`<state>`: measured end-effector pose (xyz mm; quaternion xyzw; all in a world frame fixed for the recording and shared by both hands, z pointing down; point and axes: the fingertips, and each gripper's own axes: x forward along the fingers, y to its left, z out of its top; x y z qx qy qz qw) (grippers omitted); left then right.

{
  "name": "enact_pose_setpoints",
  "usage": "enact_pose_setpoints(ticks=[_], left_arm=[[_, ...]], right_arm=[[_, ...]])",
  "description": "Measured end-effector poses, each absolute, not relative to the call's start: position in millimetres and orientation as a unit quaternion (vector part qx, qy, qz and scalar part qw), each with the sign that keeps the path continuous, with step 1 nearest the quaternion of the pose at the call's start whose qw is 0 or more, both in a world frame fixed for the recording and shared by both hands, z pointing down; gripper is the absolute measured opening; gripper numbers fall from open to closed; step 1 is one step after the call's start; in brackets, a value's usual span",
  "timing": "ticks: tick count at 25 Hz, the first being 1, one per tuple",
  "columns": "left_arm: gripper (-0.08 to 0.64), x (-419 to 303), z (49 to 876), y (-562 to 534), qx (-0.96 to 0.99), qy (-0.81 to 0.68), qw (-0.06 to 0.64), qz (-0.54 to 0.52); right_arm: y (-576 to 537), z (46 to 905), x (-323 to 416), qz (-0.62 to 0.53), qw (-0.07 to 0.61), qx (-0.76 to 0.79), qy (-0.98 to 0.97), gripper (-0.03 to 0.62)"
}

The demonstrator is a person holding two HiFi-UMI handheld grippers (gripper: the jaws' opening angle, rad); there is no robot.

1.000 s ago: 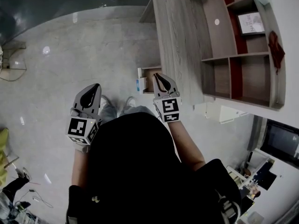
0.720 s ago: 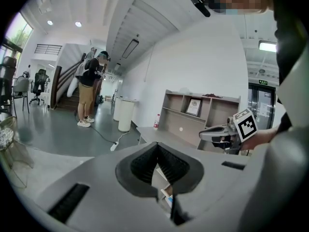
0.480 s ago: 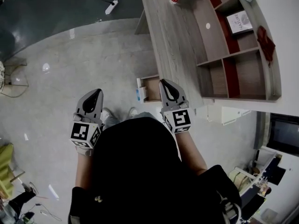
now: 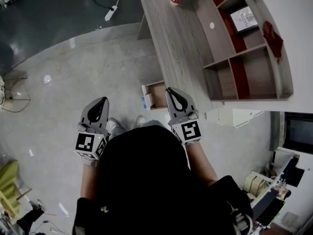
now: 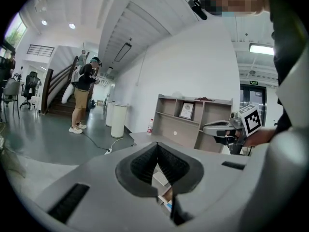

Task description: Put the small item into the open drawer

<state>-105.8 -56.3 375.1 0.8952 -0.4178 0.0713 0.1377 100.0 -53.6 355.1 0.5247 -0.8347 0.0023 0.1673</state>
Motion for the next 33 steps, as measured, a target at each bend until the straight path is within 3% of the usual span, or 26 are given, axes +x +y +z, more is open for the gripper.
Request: enact_pose_setpoints(ticks=[33], left_arm=[[0.002,-100,369,-57,0.903,-0.388,0.172,0.058]], right_arm=[[-59,372,105,0.034,0.164,0.528,-0.833,0.025]])
